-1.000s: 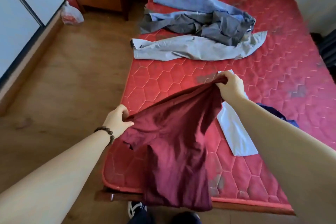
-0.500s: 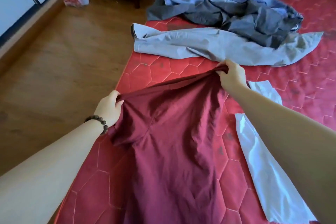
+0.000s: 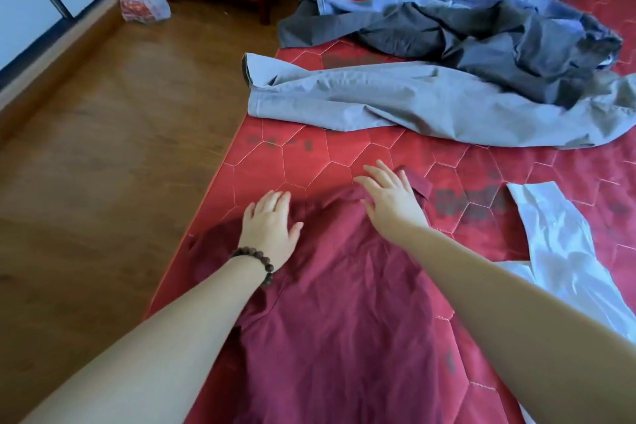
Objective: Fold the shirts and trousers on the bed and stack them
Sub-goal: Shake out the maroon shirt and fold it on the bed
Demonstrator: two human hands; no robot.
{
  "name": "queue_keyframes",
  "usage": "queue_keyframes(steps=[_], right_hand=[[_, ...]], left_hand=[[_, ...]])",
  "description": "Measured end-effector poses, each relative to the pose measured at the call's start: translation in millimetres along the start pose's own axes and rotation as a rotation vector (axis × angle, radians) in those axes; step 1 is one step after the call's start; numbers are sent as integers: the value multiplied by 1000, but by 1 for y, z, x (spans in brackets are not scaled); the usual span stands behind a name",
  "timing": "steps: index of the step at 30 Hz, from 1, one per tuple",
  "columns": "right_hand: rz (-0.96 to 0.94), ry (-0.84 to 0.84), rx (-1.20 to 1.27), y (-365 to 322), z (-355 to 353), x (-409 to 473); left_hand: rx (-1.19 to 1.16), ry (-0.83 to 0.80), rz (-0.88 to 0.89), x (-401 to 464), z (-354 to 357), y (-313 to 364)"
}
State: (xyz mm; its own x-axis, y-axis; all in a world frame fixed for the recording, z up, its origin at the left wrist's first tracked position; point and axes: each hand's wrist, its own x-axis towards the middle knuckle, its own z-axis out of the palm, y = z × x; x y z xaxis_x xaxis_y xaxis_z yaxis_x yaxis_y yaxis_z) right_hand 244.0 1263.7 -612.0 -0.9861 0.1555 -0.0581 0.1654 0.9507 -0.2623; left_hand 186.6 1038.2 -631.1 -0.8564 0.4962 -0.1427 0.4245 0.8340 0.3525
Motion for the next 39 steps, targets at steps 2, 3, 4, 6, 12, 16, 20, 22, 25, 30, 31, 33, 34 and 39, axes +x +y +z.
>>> queue_keyframes(steps=[2, 3, 4, 6, 12, 16, 20, 22, 25, 30, 31, 33, 34, 39], right_hand=[[-53, -74, -69, 2, 8, 12], [-83, -90, -112, 3, 12, 16], [-125, -71, -152, 4, 14, 18], [-235, 69, -198, 7, 18, 14], [-270, -17, -163, 24, 17, -8], [-263, -145, -194, 28, 14, 4], [-276, -163, -303, 32, 7, 14], [-262, -208, -322, 35, 3, 18], [-239, -181, -296, 37, 2, 26], [-155, -213, -225, 33, 5, 39], [-145, -232, -256, 33, 6, 41], [-91, -137, -287, 31, 9, 42], [-37, -39, -283, 28, 10, 40], [-163, 333, -159, 11, 32, 0]], left_hand=[[-10, -6, 8, 17, 11, 9], [-1, 6, 8, 23, 16, 12], [11, 34, 15, 26, 19, 14], [34, 128, 88, 24, 23, 17], [-31, 213, 327, 10, 30, 13], [-73, 72, 341, 17, 26, 20], [-70, 56, 366, 19, 25, 21], [-65, 54, 354, 23, 29, 18], [-226, 95, 260, 36, 25, 21], [-368, 98, 49, 60, 20, 24], [-344, 70, 21, 62, 20, 23], [-265, 96, -23, 64, 19, 22], [-175, 158, -33, 62, 19, 22], [60, 396, 361, 31, 37, 53]])
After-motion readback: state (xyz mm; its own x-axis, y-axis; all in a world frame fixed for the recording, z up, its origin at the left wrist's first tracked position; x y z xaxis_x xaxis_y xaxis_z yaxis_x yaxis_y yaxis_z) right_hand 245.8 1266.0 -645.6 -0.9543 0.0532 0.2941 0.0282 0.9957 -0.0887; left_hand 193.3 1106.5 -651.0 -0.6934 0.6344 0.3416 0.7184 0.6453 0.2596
